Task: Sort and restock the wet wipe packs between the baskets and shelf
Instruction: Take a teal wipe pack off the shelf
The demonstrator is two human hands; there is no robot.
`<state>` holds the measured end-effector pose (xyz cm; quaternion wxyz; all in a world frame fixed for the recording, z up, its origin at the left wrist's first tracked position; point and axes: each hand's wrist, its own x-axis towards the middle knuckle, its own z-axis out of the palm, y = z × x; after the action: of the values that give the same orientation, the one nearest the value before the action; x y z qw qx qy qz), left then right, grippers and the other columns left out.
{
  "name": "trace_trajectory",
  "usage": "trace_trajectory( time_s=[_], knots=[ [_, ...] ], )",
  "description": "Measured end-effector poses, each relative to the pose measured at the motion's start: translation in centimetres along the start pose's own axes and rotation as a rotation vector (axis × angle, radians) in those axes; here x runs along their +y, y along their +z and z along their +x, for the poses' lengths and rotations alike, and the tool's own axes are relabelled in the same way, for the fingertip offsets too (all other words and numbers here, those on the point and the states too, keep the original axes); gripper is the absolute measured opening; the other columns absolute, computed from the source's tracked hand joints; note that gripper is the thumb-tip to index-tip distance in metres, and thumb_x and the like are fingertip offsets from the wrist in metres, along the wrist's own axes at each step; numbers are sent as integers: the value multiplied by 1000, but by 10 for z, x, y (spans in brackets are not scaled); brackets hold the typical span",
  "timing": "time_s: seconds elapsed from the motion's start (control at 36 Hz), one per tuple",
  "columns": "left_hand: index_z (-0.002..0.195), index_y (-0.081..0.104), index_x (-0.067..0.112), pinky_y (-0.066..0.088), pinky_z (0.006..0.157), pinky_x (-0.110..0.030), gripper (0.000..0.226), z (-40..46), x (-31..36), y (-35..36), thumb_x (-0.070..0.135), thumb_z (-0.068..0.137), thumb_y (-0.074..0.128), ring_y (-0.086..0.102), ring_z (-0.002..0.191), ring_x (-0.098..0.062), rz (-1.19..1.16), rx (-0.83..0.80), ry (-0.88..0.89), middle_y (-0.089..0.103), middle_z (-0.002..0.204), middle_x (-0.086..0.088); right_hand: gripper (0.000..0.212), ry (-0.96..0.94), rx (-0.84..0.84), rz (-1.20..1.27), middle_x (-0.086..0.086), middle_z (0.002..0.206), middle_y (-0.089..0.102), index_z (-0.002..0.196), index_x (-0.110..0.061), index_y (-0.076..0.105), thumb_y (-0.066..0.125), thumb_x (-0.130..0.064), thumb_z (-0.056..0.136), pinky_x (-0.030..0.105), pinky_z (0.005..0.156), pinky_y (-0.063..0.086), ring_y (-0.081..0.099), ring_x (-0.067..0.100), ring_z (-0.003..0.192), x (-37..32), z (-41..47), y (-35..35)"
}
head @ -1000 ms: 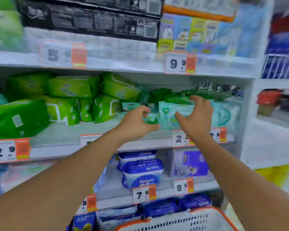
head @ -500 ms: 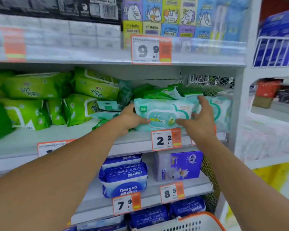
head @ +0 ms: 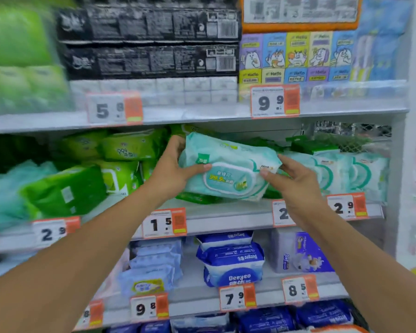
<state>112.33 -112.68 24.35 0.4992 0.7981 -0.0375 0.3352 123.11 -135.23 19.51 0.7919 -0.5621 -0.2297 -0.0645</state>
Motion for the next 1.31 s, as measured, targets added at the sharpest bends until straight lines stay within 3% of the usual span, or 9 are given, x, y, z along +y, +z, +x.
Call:
trace_trajectory(
  time_s=[0.28, 0.33, 0.42, 0.67, 0.78, 0.94, 1.11, 1.19, 1.31],
  knots=[
    [123, 54, 18, 56, 79, -21, 50, -86, -19, -59, 54, 89, 60, 66, 91, 3, -249, 207, -336, 67, 105, 11, 35, 219, -332, 181, 9, 104, 76, 116, -16, 68, 68, -22, 82, 35, 66, 61, 74, 23, 88, -17, -47, 69],
    [138, 50, 21, 46, 105, -40, 94, -99, -35, -66, 85, 69, 56, 57, 120, -6, -286, 235, -402, 61, 129, 14, 40, 250, -368, 159, 9, 109, 75, 120, -18, 65, 69, -23, 81, 37, 69, 61, 74, 24, 91, -9, -58, 74],
    [145, 42, 36, 37, 109, -58, 120, -113, -54, -79, 100, 44, 54, 50, 132, -19, -353, 218, -469, 49, 147, 10, 44, 281, -428, 136, 10, 111, 75, 124, -22, 63, 68, -22, 81, 38, 70, 62, 74, 25, 93, -3, -68, 76],
    [146, 42, 28, 47, 103, -53, 102, -130, -57, -64, 88, 65, 54, 58, 124, -20, -351, 85, -650, 55, 142, 6, 99, 473, -610, -77, 14, 121, 71, 129, -19, 62, 99, -44, 41, 43, 84, 60, 69, 31, 110, -3, -68, 42],
    [141, 47, 16, 54, 96, -45, 67, -161, -82, -19, 63, 93, 45, 67, 110, -19, -336, -163, -841, 64, 130, -1, 81, 791, -848, -480, 15, 126, 68, 131, -13, 62, 94, -32, 59, 51, 107, 45, 62, 33, 121, 20, -76, -7],
    [109, 61, 6, 56, 69, -32, 31, -209, -95, 60, 33, 103, 48, 67, 68, -17, -163, -527, -1039, 72, 86, -5, 58, 1161, -932, -841, 10, 122, 70, 134, -13, 57, 79, -8, 81, 44, 95, 55, 66, 29, 115, 68, -97, -76],
    [114, 58, 14, 55, 73, -29, 23, -138, -56, 84, 31, 100, 55, 70, 78, -18, -182, -578, -836, 73, 96, -4, 20, 762, -744, -1028, 12, 106, 69, 112, -9, 67, 69, -10, 92, 40, 79, 58, 69, 27, 82, 55, -66, -61],
    [95, 61, 13, 52, 62, -29, 11, -71, -4, 103, 21, 99, 56, 66, 67, -20, -217, -463, -532, 68, 80, -8, 11, 302, -350, -829, 14, 73, 67, 92, 2, 70, 70, -7, 87, 35, 57, 54, 62, 24, 57, 8, -31, -42],
    [81, 63, 23, 50, 68, -31, 11, -6, 16, 132, 20, 90, 66, 64, 70, -19, 46, -204, -166, 67, 77, -3, 16, -202, 201, -911, 5, 84, 73, 91, -18, 71, 76, -25, 77, 37, 78, 55, 69, 22, 79, -27, 13, -62]
  ],
)
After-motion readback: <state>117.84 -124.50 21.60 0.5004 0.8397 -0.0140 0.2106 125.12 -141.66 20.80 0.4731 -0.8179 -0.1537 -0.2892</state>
